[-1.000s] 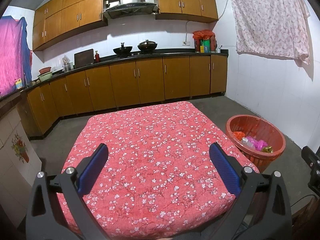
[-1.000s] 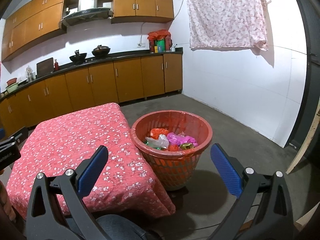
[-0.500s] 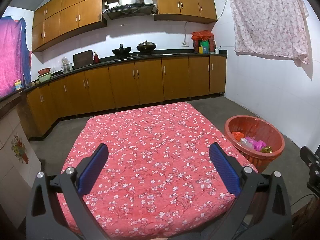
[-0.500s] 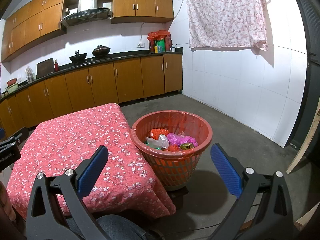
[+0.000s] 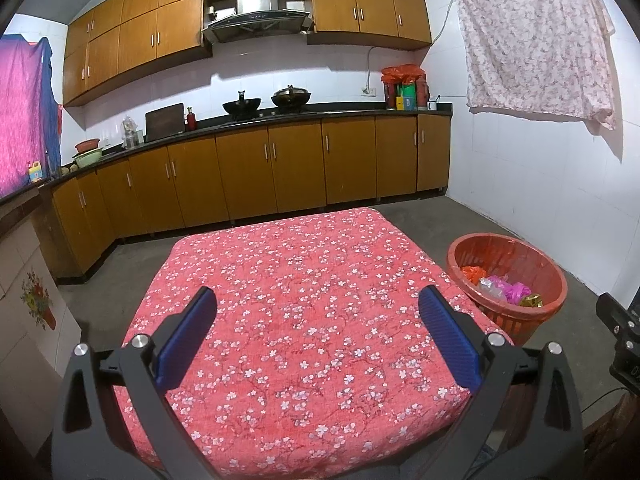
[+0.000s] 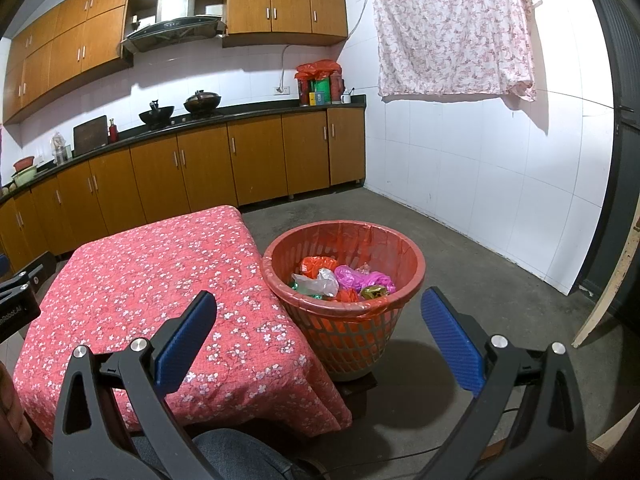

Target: Collect trash

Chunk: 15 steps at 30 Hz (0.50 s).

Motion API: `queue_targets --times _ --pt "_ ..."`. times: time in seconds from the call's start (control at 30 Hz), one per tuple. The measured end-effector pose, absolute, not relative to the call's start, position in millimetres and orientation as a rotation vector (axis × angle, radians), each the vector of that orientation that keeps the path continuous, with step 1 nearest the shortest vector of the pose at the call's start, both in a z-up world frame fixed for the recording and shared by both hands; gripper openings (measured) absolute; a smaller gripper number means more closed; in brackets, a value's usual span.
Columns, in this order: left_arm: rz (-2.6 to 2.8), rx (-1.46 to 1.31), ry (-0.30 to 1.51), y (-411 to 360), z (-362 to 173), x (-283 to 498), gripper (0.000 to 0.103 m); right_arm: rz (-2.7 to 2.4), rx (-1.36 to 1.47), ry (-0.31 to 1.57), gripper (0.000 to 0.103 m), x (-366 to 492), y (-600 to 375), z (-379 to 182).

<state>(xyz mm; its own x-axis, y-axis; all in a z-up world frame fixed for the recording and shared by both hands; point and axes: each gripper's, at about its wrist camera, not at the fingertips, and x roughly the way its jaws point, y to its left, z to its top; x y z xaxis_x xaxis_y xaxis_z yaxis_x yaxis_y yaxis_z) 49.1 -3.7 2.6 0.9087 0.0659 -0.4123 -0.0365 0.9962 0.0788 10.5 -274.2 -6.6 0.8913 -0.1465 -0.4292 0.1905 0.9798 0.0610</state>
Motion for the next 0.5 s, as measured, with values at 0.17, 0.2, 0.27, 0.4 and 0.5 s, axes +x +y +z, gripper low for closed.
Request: queue_targets --times 0.17,0.2,0.27,0.4,0.5 --pt "0.053 0.069 0.429 -3.9 2.6 49.3 0.099 -0.174 0.102 0.437 0.101 10.6 -274.5 -6.6" --pt "0.053 0.070 0.429 -4.0 2.5 49.2 0.099 -0.174 0.102 0.437 0.101 10.5 -274.7 -6.5" --pt "0.053 0.070 0.429 -4.2 2.5 49.0 0.099 -0.175 0.103 0.437 0.101 10.6 -275.1 -6.4" --pt "0.054 0.070 0.429 -5.2 2.8 48.9 0.099 -0.175 0.103 0.437 0.101 10.7 -275.1 -7.0" --pt "0.052 0.069 0.429 -4.7 2.7 49.0 0.099 -0.175 0.102 0.437 0.101 10.8 -275.6 -6.9"
